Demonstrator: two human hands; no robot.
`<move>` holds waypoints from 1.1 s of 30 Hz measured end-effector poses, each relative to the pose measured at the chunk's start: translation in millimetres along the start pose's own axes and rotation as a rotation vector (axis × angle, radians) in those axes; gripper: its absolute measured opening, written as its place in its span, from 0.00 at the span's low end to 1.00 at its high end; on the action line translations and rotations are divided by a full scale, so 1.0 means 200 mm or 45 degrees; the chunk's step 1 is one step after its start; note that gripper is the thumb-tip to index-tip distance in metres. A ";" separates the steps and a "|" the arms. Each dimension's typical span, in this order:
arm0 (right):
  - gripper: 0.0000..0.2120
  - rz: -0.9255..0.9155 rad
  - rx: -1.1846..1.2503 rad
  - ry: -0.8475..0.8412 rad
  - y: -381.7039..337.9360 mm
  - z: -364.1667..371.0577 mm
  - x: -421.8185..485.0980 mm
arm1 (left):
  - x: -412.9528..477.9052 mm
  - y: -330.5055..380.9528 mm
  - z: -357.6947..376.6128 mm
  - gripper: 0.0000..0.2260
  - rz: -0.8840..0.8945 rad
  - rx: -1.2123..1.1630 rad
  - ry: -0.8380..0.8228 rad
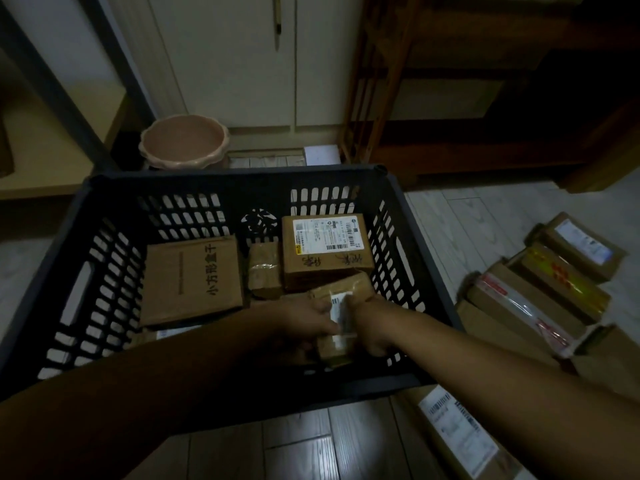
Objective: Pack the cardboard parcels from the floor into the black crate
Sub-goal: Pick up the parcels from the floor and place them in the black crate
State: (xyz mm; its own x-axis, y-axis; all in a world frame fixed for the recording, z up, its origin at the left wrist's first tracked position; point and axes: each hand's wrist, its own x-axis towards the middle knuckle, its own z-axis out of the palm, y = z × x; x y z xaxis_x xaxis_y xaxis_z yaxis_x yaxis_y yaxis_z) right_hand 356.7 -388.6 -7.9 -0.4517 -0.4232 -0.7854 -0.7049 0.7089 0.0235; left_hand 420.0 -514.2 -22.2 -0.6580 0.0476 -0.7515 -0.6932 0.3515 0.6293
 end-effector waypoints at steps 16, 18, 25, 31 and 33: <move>0.32 0.349 0.406 0.011 0.10 0.11 0.47 | 0.24 -0.11 0.07 0.31 0.132 0.342 -0.034; 0.33 0.398 0.533 0.119 0.09 0.12 0.44 | 0.22 -0.08 0.06 0.30 0.142 0.268 -0.077; 0.30 0.071 0.552 0.216 0.13 -0.14 -0.15 | -0.24 0.10 -0.16 0.30 -0.035 0.146 0.187; 0.31 -0.029 0.820 0.316 0.13 -0.58 -0.97 | -1.09 0.63 -0.26 0.28 -0.050 -0.038 0.243; 0.32 -0.037 0.874 0.380 0.14 -0.74 -1.26 | -1.38 0.83 -0.30 0.27 -0.011 -0.071 0.240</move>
State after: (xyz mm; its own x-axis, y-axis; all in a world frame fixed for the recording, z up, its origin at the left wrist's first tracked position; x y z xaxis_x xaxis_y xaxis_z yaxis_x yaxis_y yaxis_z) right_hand 370.0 -344.8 282.0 -0.6360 -0.5131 -0.5764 -0.2634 0.8464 -0.4628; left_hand 469.7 -524.3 301.8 -0.6920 -0.1326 -0.7096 -0.7106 0.2985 0.6372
